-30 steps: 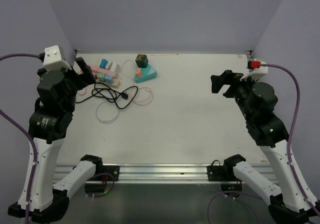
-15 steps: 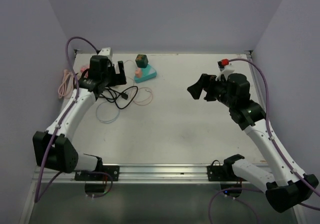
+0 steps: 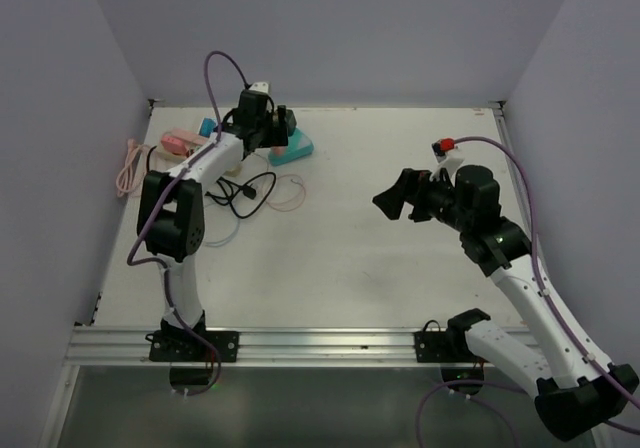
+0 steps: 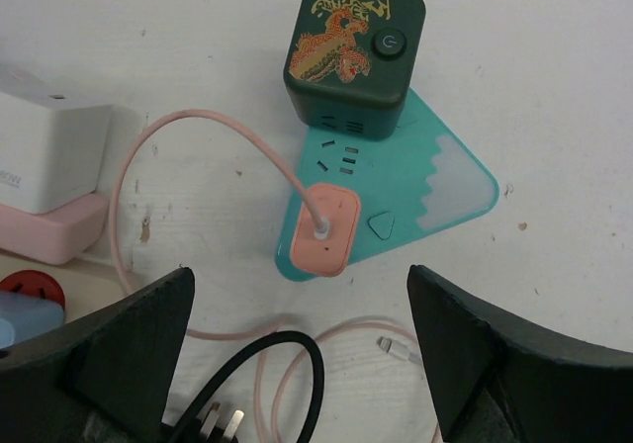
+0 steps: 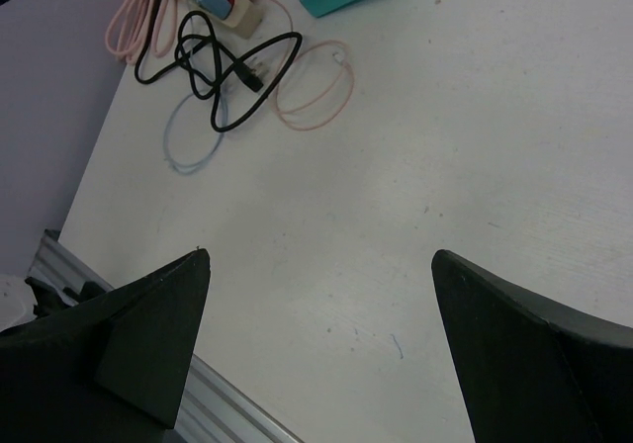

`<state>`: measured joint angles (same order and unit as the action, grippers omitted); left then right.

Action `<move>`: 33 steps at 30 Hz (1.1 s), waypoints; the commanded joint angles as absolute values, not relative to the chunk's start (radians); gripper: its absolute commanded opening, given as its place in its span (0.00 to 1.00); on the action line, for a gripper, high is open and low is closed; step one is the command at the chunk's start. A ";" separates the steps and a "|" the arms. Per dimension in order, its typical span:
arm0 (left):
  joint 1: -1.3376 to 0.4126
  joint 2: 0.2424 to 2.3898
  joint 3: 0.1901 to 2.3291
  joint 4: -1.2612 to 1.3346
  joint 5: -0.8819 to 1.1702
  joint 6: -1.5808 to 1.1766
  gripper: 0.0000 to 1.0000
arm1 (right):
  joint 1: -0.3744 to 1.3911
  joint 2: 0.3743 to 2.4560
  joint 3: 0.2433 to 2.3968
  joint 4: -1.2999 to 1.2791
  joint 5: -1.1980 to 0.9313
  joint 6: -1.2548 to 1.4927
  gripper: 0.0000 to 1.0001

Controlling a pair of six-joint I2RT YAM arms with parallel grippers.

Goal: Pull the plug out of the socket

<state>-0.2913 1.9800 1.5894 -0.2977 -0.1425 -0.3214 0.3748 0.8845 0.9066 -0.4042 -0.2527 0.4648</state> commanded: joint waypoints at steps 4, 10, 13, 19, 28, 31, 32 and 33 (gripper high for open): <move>-0.322 2.092 1.710 -0.253 -0.248 -0.272 0.84 | 0.377 0.841 0.900 -0.446 -0.222 0.463 0.99; -0.325 2.144 1.713 -0.256 -0.218 -0.271 0.72 | 0.377 0.810 0.882 -0.462 -0.198 0.466 0.99; -0.336 2.166 1.723 -0.244 -0.196 -0.267 0.65 | 0.377 0.810 0.877 -0.469 -0.195 0.465 0.99; -0.380 2.206 1.735 -0.248 -0.198 -0.250 0.56 | 0.377 0.801 0.881 -0.489 -0.192 0.456 0.99; -0.429 2.154 1.626 -0.229 -0.167 -0.265 0.23 | 0.377 0.769 0.854 -0.502 -0.181 0.449 0.99; -0.456 2.123 1.572 -0.227 -0.137 -0.287 0.16 | 0.377 0.772 0.847 -0.494 -0.187 0.457 0.99; -0.463 2.103 1.556 -0.226 -0.129 -0.301 0.14 | 0.377 0.772 0.842 -0.491 -0.189 0.459 0.99; -0.480 2.092 1.522 -0.225 -0.118 -0.304 0.11 | 0.377 0.772 0.841 -0.483 -0.189 0.460 0.99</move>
